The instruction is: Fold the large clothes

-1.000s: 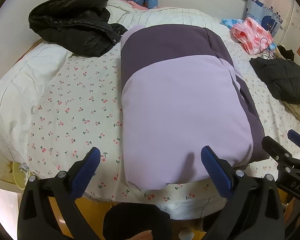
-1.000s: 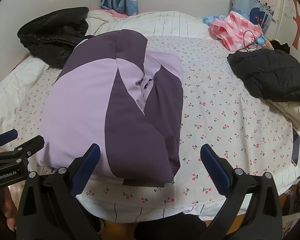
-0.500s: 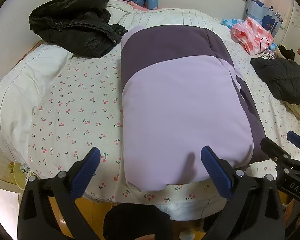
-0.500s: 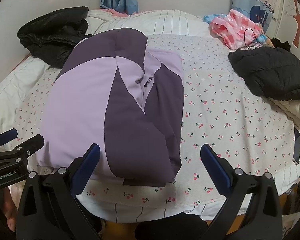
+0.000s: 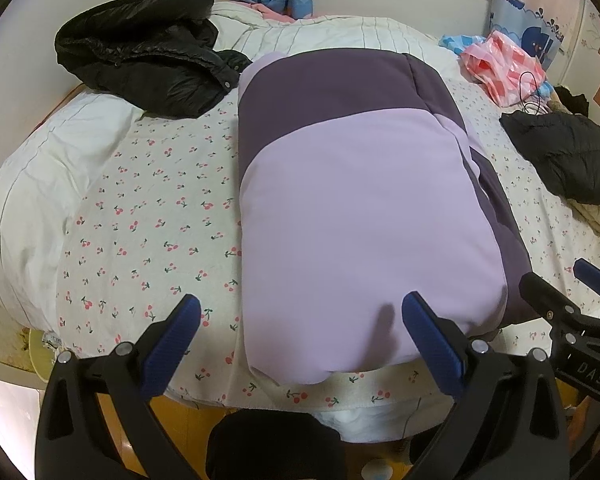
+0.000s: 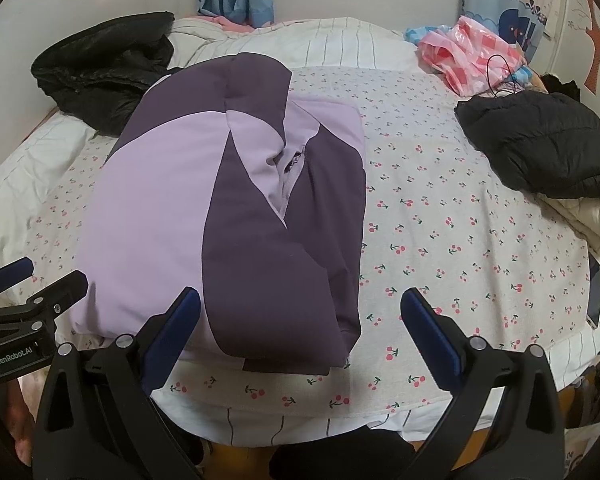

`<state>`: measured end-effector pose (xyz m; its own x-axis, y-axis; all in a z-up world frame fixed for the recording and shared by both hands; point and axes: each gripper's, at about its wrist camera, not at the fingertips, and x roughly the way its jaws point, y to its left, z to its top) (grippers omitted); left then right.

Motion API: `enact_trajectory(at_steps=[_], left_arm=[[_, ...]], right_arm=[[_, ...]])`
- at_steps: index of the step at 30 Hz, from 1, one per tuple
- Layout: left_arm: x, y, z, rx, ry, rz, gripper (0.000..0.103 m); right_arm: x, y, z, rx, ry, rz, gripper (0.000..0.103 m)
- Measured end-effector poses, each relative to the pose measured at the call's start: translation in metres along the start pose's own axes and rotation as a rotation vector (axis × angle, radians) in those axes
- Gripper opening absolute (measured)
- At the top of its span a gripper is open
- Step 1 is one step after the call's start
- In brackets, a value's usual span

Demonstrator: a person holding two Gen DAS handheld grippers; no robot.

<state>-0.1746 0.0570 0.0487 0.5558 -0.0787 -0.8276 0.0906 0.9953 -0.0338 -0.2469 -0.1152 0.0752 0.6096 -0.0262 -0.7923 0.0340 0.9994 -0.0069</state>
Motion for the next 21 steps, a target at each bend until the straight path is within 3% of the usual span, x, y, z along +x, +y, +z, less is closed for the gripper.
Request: enact_trajectory(at_steps=[21], left_arm=[[0.004,-0.0048,0.0013,0.018,-0.003,0.006,0.097]], right_arm=[[0.0039,-0.0012,-0.0011,0.009,0.008,0.002,0.097]])
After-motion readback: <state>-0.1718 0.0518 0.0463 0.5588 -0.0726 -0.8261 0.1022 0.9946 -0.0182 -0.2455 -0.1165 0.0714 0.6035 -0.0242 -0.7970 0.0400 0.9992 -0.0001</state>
